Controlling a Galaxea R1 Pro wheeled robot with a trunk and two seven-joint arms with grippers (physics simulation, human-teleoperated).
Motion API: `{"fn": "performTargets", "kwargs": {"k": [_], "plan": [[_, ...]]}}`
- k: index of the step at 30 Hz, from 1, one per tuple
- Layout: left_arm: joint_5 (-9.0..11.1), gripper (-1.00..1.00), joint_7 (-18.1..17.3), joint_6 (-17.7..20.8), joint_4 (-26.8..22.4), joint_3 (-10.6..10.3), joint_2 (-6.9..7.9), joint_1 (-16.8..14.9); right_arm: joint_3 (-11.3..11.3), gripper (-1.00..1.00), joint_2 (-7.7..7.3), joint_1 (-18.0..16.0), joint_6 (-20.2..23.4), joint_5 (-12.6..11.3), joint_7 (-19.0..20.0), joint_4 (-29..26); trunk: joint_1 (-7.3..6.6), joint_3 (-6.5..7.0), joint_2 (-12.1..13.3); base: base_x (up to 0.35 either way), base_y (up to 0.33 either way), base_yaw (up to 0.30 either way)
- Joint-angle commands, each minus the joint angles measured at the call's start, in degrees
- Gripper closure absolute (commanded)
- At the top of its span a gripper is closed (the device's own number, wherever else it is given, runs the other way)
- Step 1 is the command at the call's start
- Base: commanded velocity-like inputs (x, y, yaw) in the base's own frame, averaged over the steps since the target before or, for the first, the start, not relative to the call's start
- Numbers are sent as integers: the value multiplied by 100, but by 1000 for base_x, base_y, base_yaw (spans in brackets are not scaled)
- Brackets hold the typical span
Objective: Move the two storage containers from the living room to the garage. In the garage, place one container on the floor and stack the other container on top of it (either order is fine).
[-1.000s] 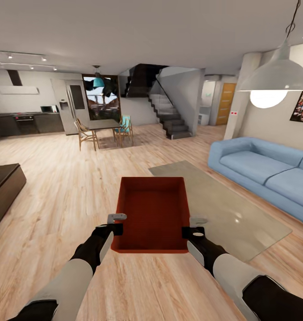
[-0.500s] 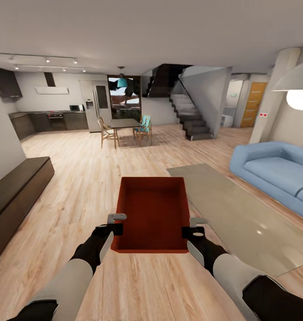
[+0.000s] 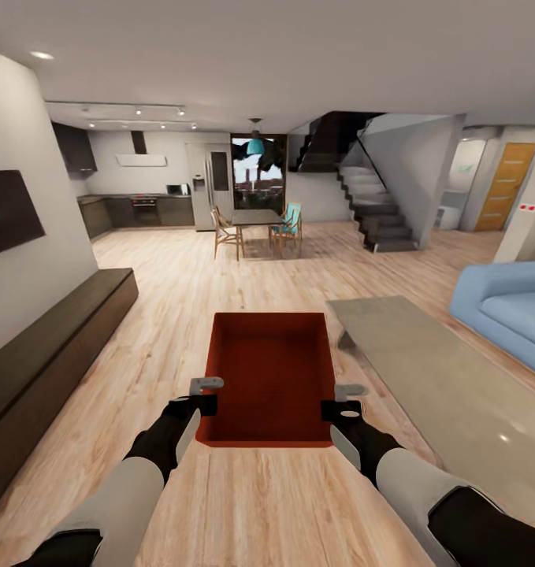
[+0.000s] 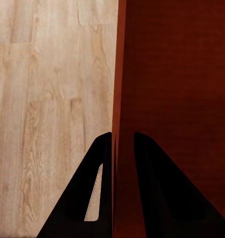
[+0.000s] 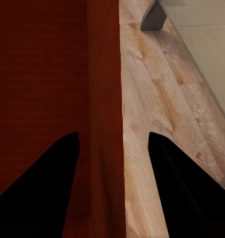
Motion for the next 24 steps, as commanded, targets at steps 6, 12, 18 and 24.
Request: {"fn": "performTargets", "kwargs": {"k": [6,12,18,24], "plan": [[-178,100,22,38,-53,63,-16,-6,145,100,0,0,37,-81,-103,15,4,-14,-14,0,0,300],[-175,100,22,38,-55,63,-16,-4,153,100,0,0,37,-81,-103,15,4,-14,-14,22,0,125],[-174,100,29,31,-48,65,-16,-7,154,100,0,0,42,-77,-87,15,4,-14,-14,249,0,7],[-173,100,31,16,-43,64,-16,-6,154,100,0,0,45,-74,-86,15,4,-14,-14,318,0,0]]}}
